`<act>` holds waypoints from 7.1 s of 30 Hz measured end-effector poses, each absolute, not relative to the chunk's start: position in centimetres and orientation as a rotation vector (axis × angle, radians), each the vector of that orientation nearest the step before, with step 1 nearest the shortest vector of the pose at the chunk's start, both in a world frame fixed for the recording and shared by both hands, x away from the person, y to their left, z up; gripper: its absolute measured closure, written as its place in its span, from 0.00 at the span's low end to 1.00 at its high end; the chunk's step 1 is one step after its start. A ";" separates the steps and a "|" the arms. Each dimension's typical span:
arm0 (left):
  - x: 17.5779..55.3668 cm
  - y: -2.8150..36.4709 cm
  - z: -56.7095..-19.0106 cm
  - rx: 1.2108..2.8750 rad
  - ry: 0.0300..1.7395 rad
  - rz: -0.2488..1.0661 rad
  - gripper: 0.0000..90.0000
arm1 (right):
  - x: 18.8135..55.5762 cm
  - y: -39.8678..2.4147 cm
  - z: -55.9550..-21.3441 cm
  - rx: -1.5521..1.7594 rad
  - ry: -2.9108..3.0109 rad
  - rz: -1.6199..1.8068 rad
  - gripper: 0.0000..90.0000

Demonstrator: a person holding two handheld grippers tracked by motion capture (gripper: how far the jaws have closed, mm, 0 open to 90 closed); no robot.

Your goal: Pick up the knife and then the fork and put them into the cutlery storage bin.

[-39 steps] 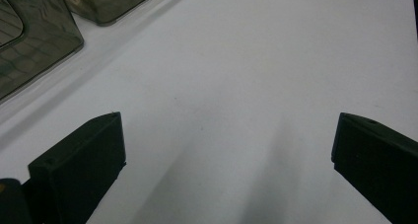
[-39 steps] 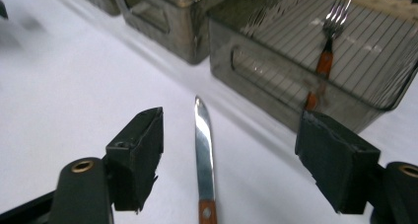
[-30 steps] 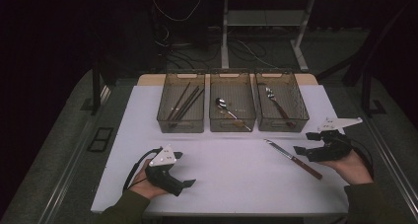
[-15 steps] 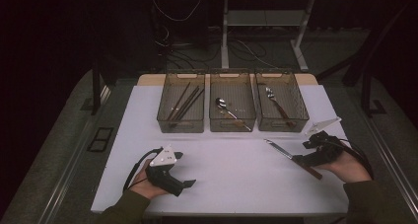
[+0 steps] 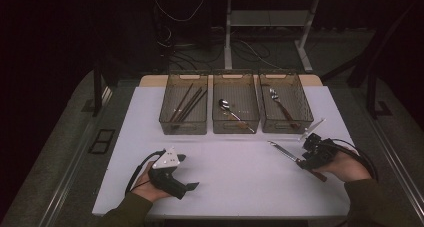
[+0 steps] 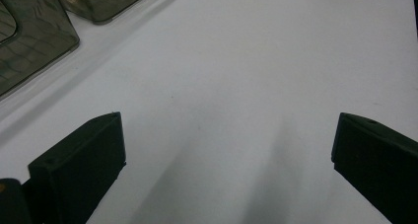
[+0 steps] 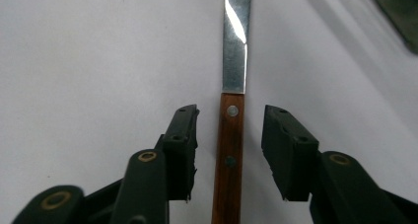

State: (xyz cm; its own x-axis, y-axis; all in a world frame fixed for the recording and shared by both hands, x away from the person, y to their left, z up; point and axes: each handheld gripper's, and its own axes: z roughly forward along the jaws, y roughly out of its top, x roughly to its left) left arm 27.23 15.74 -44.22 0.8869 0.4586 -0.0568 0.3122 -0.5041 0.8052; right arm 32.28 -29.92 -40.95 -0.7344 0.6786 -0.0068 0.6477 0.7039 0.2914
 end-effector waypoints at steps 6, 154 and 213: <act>27.2 15.7 -44.2 2.140 0.552 0.204 0.00 | 33.0 -29.5 -41.7 1.099 2.839 0.324 0.75; 27.4 15.7 -44.2 2.067 0.601 0.148 0.00 | 44.7 -31.2 -38.5 1.430 2.252 0.734 0.84; 27.3 15.6 -44.2 2.076 0.597 0.155 0.00 | 33.9 -31.1 -38.7 1.195 2.161 1.280 0.16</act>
